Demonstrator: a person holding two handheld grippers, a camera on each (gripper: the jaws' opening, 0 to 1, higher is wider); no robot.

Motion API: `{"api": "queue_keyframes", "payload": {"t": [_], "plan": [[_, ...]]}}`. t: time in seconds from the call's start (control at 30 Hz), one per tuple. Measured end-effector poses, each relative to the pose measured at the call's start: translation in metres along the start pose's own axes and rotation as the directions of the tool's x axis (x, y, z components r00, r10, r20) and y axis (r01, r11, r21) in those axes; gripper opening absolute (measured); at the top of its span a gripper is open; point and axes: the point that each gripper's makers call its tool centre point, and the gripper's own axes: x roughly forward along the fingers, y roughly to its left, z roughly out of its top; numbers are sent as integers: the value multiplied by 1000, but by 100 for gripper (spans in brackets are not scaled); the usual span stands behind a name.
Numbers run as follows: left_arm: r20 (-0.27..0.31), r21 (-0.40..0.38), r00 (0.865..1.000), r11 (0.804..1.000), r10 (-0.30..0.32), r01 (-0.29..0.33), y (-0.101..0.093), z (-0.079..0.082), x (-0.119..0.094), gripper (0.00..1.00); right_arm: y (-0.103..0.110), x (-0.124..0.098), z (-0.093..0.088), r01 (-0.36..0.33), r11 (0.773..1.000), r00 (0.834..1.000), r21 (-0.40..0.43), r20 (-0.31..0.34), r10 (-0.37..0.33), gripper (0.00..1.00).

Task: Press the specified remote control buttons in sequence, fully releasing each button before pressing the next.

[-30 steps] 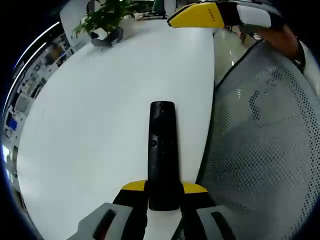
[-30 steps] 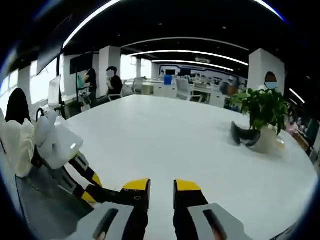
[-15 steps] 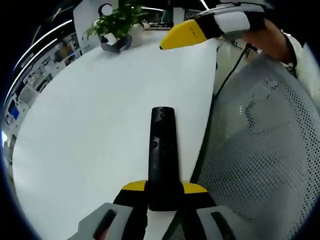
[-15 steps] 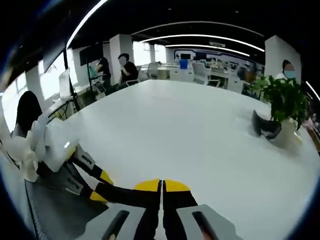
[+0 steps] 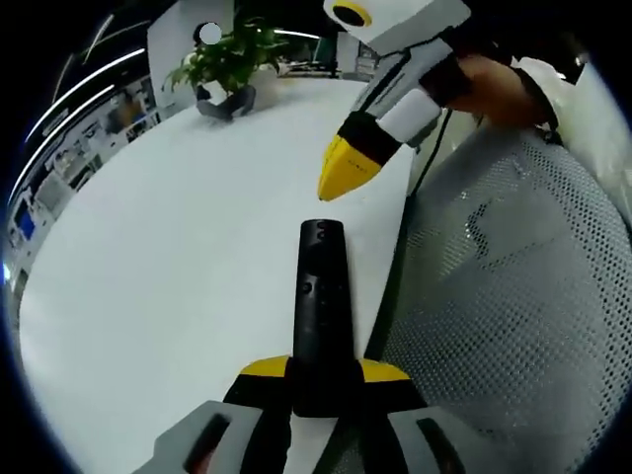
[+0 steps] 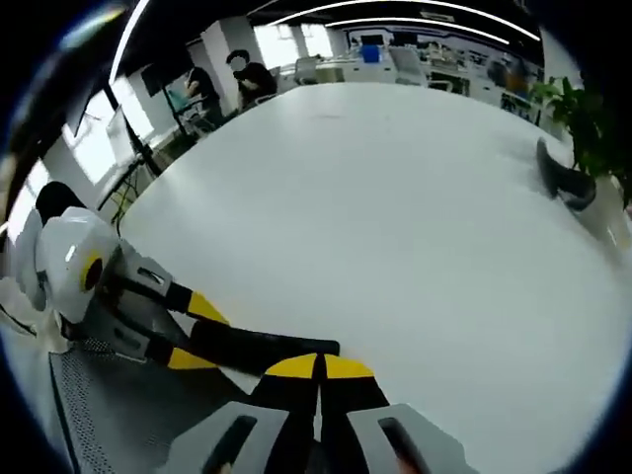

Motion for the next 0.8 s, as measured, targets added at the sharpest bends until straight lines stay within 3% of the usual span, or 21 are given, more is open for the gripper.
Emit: {"api": "queue_keyframes", "payload": {"t": [0.23,0.43,0.5,0.53,0.8], "plan": [[24,-6,1000,1000,-11,11,0,1,-1,23,0,4,0,-32,999,999,41,-8,32,0],[33,-8,999,1000,-12,13,0,1,-1,23,3,11,-7,-19,1000,998,-3,-54,19,0],[37,-8,999,1000,-14,14,0,2,0,23,-2,12,-17,15,999,993,-32,-116,-18,0],[38,-8,999,1000,-14,14,0,2,0,23,1,14,-12,5,999,997,-40,-78,-8,0],[55,-4,998,1000,-16,16,0,3,0,24,0,14,-11,-5,996,994,-87,-111,-5,0]]}}
